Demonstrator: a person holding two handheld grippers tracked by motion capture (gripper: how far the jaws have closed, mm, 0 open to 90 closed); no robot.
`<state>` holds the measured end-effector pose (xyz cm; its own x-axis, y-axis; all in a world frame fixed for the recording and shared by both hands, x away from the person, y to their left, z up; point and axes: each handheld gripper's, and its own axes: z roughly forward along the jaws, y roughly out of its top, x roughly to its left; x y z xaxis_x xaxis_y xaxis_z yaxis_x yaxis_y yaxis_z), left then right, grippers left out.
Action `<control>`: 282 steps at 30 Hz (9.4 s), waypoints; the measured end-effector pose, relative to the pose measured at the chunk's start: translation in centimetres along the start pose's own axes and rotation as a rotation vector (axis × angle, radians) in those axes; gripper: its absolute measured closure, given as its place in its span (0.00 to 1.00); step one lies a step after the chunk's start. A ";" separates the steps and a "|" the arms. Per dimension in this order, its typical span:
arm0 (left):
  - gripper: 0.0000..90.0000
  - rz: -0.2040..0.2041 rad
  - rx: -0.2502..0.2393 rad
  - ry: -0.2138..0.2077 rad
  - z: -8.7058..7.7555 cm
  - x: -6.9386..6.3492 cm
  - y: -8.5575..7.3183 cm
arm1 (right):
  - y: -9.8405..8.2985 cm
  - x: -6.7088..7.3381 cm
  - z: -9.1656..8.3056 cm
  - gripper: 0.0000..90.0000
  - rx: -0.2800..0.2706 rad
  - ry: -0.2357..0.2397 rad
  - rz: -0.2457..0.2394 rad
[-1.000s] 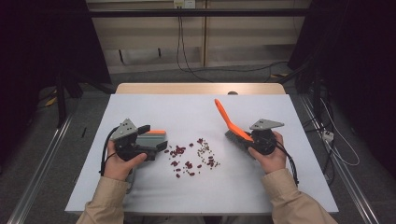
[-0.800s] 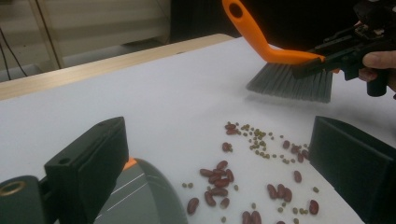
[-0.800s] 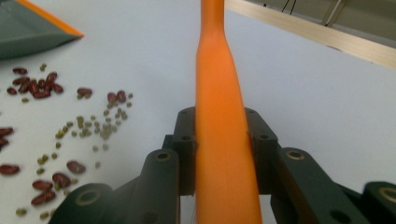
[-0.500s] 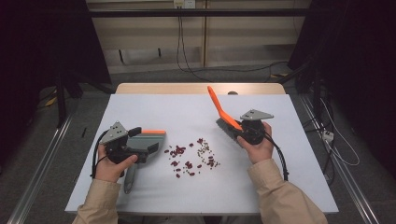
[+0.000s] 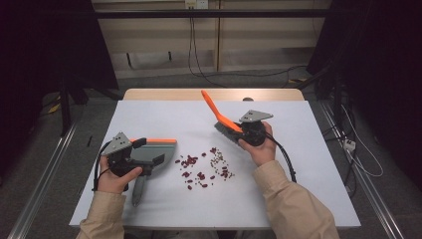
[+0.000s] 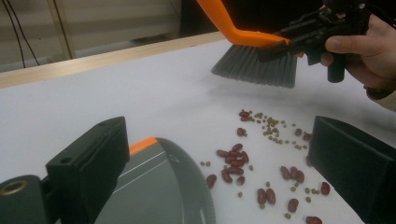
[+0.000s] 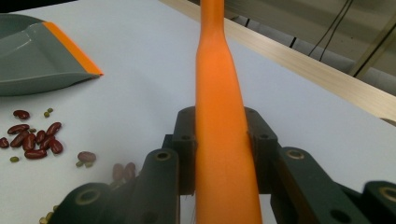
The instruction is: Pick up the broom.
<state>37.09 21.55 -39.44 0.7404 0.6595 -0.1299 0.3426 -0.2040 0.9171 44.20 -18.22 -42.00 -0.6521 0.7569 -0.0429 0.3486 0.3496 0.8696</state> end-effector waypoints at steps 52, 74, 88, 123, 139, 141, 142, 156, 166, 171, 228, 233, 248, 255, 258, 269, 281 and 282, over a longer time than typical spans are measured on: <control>0.06 -0.027 -0.002 0.042 -1.5 1.1 -1.1 | -2.0 5.3 -1.0 0.78 0.109 0.376 -0.378; 0.06 -0.021 0.005 0.038 -1.5 1.0 -1.3 | -2.0 6.4 -2.1 0.79 0.100 0.413 -0.354; 0.06 -0.019 0.008 0.034 -1.4 0.9 -1.3 | -1.0 4.5 -2.3 0.79 0.011 0.390 -0.261; 0.06 -0.051 0.029 0.076 -2.8 2.0 -2.6 | 2.3 4.8 7.4 0.79 -0.004 0.463 -0.311; 0.06 -0.042 0.032 0.078 -3.1 2.2 -2.7 | 1.3 7.0 5.5 0.78 0.031 0.576 -0.389; 0.06 -0.045 0.027 0.078 -3.1 2.1 -2.7 | 1.1 7.1 5.1 0.78 0.034 0.581 -0.399; 0.06 -0.047 0.025 0.077 -3.1 2.1 -2.7 | 1.1 7.2 4.9 0.78 0.038 0.585 -0.406; 0.06 -0.044 0.025 0.081 -3.0 2.0 -2.7 | 0.0 7.8 2.6 0.78 0.053 0.621 -0.442; 0.06 -0.031 0.031 0.082 -3.1 2.0 -2.6 | 0.1 7.6 2.0 0.79 0.022 0.591 -0.418; 0.06 -0.042 0.025 0.082 -3.0 1.9 -2.6 | 1.0 7.2 2.6 0.79 -0.018 0.578 -0.357; 0.06 -0.048 0.023 0.092 -3.3 2.5 -2.7 | 0.7 6.3 4.4 0.79 0.012 0.548 -0.395; 0.06 -0.045 0.026 0.090 -3.2 2.4 -2.7 | 0.2 6.9 3.2 0.79 0.017 0.581 -0.416; 0.06 -0.050 0.023 0.090 -3.2 2.2 -2.7 | 0.2 7.7 2.1 0.79 0.006 0.594 -0.388; 0.06 -0.049 0.022 0.091 -3.2 2.3 -2.7 | 1.0 7.7 1.2 0.79 -0.039 0.527 -0.230; 0.06 -0.050 0.021 0.091 -3.2 2.3 -2.7 | 1.1 8.0 0.5 0.79 -0.065 0.478 -0.097; 0.06 -0.026 0.026 0.085 -3.0 2.0 -2.6 | 0.1 11.2 -1.1 0.79 -0.126 0.310 0.180; 0.07 -0.029 0.015 0.085 -3.2 1.9 -2.5 | 0.0 14.3 -1.1 0.79 -0.141 0.256 0.245; 0.07 -0.027 0.015 0.084 -3.2 1.9 -2.4 | -0.1 14.6 -1.0 0.79 -0.139 0.250 0.243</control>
<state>35.83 25.62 -40.73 0.6797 0.7233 -0.1220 0.3712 -0.1958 0.9077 33.98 -7.78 -42.18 -0.7118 0.6441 0.2800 0.4304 0.0849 0.8986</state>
